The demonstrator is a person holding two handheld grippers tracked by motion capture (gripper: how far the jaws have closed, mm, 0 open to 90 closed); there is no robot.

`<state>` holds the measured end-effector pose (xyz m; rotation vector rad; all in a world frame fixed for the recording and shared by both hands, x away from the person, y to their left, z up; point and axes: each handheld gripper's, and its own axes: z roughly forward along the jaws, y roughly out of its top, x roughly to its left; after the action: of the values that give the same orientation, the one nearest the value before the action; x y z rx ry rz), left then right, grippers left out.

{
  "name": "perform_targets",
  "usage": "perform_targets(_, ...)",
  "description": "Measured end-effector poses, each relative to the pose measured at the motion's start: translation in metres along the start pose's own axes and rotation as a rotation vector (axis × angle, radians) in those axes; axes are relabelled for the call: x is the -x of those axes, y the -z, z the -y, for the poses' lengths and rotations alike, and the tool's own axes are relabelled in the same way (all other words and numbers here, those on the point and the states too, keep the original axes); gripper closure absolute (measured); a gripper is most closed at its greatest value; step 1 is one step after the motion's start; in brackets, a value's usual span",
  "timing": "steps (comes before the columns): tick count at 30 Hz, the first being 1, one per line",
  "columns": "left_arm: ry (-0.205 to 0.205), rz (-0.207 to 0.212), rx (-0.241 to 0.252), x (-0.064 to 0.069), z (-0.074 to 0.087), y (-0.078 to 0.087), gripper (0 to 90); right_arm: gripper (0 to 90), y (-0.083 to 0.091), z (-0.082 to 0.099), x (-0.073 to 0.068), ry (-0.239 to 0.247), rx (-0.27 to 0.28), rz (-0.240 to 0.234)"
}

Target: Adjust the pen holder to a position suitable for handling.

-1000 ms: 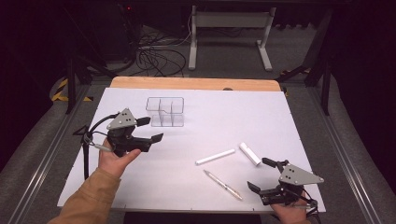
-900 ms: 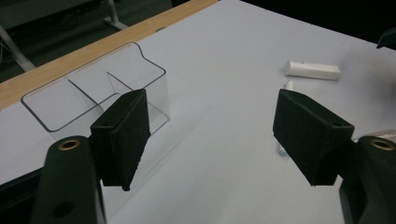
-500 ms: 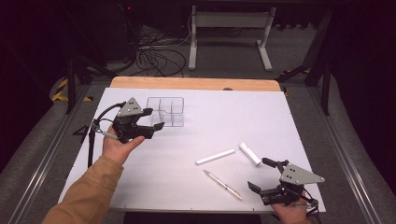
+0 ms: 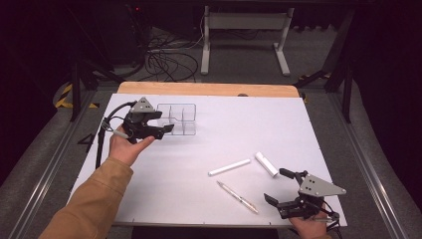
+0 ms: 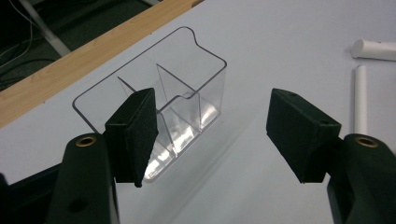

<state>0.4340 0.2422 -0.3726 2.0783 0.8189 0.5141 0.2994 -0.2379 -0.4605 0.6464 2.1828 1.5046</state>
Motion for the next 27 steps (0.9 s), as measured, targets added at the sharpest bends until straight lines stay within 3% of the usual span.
perform_targets(5,-0.025,-0.009,-0.053,-0.005,-0.004,-0.007,38.5,6.1,0.0,0.0,0.0,-0.001,0.0,-0.002)
perform_targets(10,-0.071,-0.049,-0.118,-0.013,-0.008,-0.015,38.7,6.0,-0.001,0.0,0.001,-0.005,0.0,-0.007)
perform_targets(16,-0.067,-0.051,-0.162,-0.021,-0.008,-0.028,38.4,6.0,0.0,0.001,0.002,-0.008,-0.001,-0.011)
perform_targets(27,-0.056,-0.029,-0.256,-0.024,-0.011,-0.054,37.5,6.0,0.0,0.002,0.003,-0.015,-0.002,-0.018)
